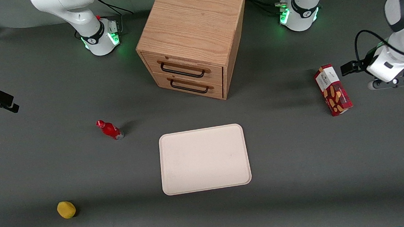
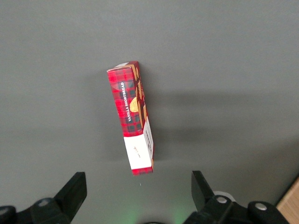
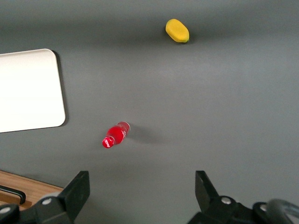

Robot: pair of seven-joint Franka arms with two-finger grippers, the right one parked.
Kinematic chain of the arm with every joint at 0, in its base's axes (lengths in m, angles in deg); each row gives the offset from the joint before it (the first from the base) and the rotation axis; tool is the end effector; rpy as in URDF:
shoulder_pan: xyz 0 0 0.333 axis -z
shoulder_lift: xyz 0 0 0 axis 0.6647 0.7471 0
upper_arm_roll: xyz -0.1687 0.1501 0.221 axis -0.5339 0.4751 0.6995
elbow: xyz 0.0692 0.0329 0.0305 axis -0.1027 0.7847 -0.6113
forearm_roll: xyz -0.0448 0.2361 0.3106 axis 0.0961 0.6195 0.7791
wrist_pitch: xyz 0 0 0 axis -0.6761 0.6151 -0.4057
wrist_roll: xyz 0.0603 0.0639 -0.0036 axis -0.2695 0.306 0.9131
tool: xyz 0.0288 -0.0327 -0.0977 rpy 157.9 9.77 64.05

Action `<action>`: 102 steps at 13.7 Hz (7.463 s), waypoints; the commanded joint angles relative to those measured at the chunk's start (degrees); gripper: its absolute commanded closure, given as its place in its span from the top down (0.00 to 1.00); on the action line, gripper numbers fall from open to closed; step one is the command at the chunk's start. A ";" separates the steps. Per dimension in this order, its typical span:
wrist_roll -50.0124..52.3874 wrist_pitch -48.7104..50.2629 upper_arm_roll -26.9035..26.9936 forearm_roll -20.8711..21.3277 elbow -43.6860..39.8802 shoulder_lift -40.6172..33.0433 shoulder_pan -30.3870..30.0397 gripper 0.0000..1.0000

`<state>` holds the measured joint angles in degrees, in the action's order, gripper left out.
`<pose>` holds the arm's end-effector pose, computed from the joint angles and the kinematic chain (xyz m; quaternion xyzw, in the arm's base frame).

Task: Place red cookie box on tray

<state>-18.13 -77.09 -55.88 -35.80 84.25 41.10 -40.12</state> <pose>0.4998 0.0139 0.4262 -0.9947 -0.0141 0.1020 0.0060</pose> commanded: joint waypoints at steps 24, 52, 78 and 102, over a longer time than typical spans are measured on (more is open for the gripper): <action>0.47 -42.67 4.37 -7.75 22.06 11.19 -0.31 0.32; 67.59 -3.01 -25.07 15.27 -59.85 49.49 19.28 0.27; 54.55 -7.47 -27.78 20.21 -57.39 56.90 15.44 1.00; -4.00 10.14 0.32 2.18 -7.98 -7.70 2.24 1.00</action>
<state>-18.99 -68.30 -56.53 -34.26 75.79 36.35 -38.37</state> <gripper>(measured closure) 0.000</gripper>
